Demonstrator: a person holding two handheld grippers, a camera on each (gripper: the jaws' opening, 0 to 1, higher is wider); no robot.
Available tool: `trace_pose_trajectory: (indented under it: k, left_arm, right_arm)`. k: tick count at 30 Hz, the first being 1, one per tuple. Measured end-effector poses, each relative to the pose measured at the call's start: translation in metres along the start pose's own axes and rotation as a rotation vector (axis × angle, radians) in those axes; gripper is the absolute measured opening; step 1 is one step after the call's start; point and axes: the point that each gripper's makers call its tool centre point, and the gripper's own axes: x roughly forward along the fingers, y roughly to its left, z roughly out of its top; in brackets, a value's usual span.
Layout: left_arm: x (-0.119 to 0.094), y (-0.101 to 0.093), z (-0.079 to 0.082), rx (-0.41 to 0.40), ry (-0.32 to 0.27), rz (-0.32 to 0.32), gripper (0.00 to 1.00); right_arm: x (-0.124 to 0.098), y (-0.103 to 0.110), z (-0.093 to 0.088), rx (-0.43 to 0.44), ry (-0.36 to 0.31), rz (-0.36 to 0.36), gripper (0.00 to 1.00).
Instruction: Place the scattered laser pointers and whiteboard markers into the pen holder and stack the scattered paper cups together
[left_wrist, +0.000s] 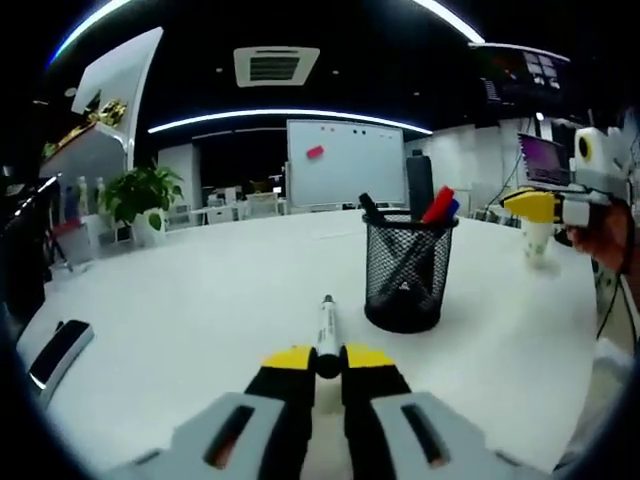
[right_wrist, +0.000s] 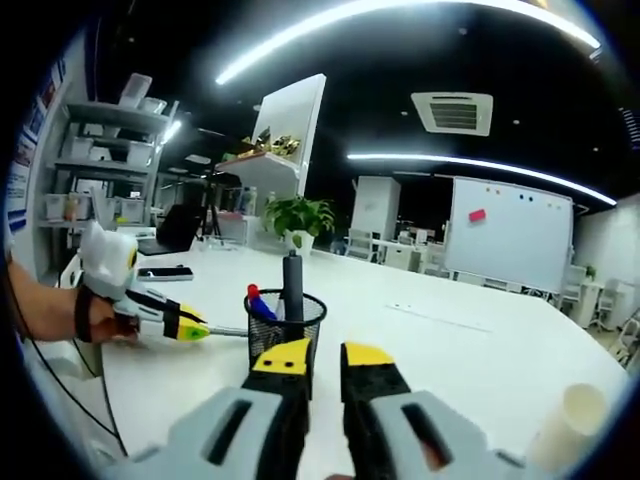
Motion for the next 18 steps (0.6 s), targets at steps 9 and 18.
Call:
trace_pose_trajectory:
  k: [9,18]
  left_arm:
    - [-0.001,0.001,0.006,0.004,-0.01,-0.008,0.12]
    - [-0.004,0.005,0.012,0.01,-0.036,-0.003,0.12]
  right_arm:
    - [-0.001,0.001,-0.005,0.001,0.009,0.001,0.12]
    - [-0.003,0.001,-0.009,0.003,0.019,-0.001,0.12]
